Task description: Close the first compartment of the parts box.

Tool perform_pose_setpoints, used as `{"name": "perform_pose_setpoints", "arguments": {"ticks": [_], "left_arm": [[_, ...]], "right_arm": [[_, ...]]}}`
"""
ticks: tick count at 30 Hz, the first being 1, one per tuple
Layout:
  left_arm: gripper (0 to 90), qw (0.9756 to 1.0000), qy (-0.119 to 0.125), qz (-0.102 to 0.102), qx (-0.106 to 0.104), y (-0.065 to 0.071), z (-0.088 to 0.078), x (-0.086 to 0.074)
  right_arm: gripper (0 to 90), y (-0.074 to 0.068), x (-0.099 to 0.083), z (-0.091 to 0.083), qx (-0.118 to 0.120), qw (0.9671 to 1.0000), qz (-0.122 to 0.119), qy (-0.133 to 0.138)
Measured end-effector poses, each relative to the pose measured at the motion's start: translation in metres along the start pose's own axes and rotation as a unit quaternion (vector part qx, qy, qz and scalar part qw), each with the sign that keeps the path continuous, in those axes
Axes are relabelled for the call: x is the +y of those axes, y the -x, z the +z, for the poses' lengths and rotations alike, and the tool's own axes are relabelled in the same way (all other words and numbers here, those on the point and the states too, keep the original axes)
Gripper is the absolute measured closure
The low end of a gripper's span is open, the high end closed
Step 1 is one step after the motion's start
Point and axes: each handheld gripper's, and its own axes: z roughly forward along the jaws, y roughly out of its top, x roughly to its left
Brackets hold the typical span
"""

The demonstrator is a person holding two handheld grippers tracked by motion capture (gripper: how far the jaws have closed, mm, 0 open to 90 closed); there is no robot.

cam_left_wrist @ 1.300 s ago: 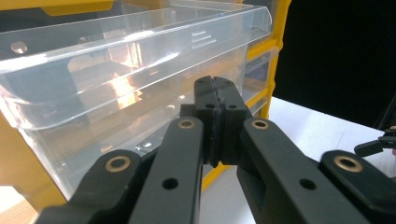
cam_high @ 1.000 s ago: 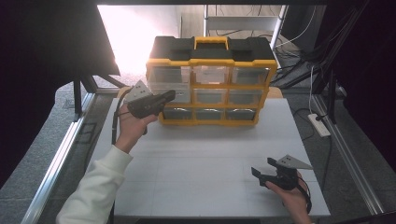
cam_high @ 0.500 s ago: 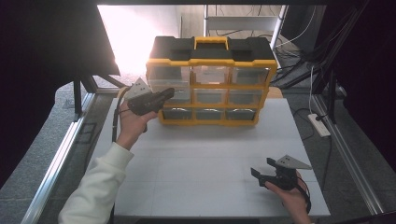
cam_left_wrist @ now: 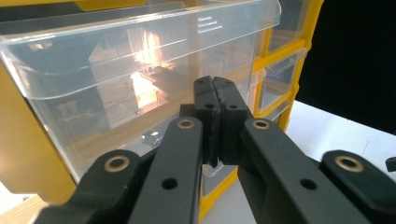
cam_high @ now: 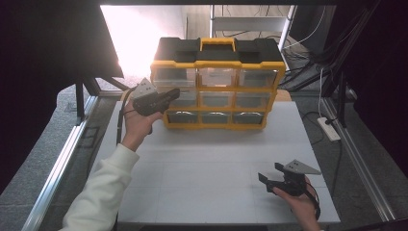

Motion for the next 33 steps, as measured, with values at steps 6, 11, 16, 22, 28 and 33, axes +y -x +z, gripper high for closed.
{"name": "perform_pose_setpoints", "arguments": {"ticks": [6, 11, 16, 22, 28, 33], "left_arm": [[88.6, 1.0000, 0.000, -0.003, 0.003, -0.001, 0.002, 0.001], [88.6, 1.0000, -0.001, -0.004, 0.006, -0.004, 0.004, 0.001], [88.6, 0.9999, -0.003, -0.008, 0.008, -0.007, 0.008, 0.002], [88.6, 0.9998, -0.004, -0.010, 0.014, -0.010, 0.013, 0.004], [88.6, 0.9997, -0.008, -0.015, 0.019, -0.014, 0.018, 0.004], [88.6, 0.9995, -0.012, -0.017, 0.026, -0.018, 0.023, 0.006]], "right_arm": [[17.8, -0.001, 0.000, 0.000, -0.001, 1.0000, -0.001, 0.000], [17.8, 0.000, 0.000, 0.000, -0.002, 1.0000, 0.000, 0.000], [17.8, 0.000, 0.000, 0.000, -0.001, 1.0000, 0.000, -0.001], [17.8, 0.000, 0.000, 0.000, -0.002, 1.0000, 0.000, 0.000], [17.8, 0.000, 0.000, 0.000, 0.000, 1.0000, 0.001, 0.000], [17.8, 0.000, 0.000, 0.000, 0.001, 1.0000, 0.002, 0.000]]}}
